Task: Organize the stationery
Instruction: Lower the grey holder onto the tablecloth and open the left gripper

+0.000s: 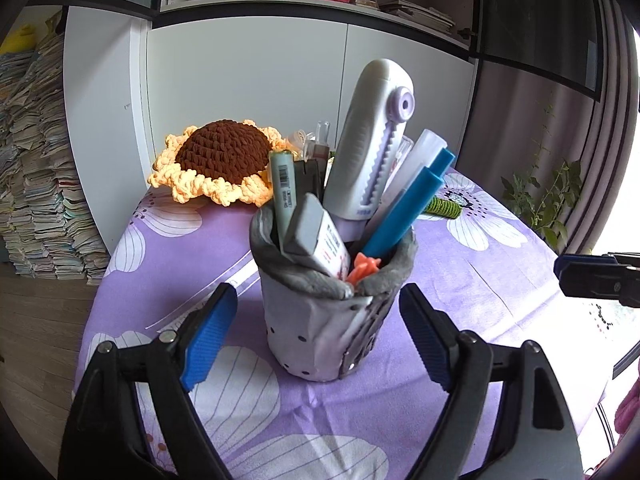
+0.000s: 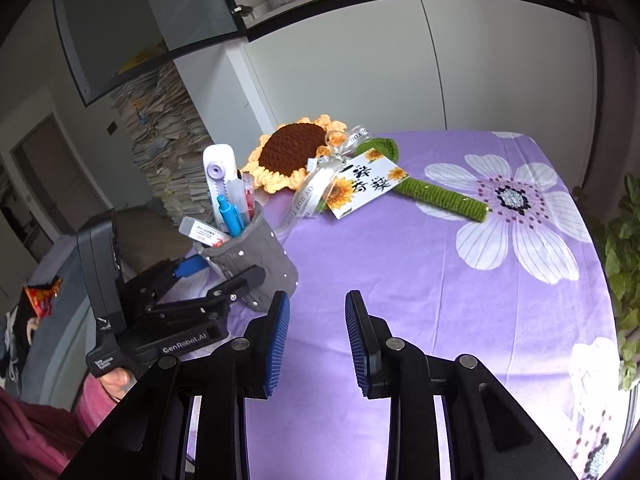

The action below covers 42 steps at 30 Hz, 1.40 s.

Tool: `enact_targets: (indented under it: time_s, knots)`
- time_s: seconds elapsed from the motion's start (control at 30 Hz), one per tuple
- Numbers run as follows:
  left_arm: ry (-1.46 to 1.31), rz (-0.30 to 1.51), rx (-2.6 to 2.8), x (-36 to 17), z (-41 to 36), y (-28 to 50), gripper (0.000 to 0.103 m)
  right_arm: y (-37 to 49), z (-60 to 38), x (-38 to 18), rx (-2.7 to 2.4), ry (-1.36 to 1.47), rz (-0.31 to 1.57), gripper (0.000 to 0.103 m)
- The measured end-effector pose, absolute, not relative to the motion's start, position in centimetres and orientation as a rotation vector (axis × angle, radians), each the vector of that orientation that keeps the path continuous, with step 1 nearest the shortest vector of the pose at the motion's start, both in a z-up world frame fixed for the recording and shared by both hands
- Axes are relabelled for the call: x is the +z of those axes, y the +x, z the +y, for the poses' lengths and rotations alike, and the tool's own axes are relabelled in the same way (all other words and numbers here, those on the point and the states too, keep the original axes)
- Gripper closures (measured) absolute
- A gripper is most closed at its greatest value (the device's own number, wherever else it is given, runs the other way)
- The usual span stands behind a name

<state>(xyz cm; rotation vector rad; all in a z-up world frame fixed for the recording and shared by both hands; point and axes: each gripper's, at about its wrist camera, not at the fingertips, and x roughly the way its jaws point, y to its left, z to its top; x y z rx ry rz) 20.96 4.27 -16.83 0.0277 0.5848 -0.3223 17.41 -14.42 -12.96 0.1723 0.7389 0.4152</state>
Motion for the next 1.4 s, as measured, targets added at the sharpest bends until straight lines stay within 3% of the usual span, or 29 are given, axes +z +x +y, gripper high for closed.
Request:
enact_targets:
  time_s: [0.27, 0.37, 0.83, 1.4]
  knots:
    - [0.07, 0.578, -0.25, -15.6, 2.6, 22.0, 0.023, 17.4, -16.8, -14.2, 0.358, 0.262, 0.783, 0.074]
    - [0.085, 0.58, -0.235, -15.3, 2.2, 22.5, 0.034, 17.5, -16.6, -14.5, 0.366, 0.258, 0.792, 0.073]
    - [0.054, 0.566, -0.213, -13.5, 1.2, 22.3, 0.035, 17.7, -17.6, -15.0, 0.409, 0.256, 0.803, 0.074]
    - [0.131, 0.588, -0.311, -12.8, -6.6, 26.3, 0.035, 17.6, -22.7, -15.6, 0.337, 0.339, 0.769, 0.073]
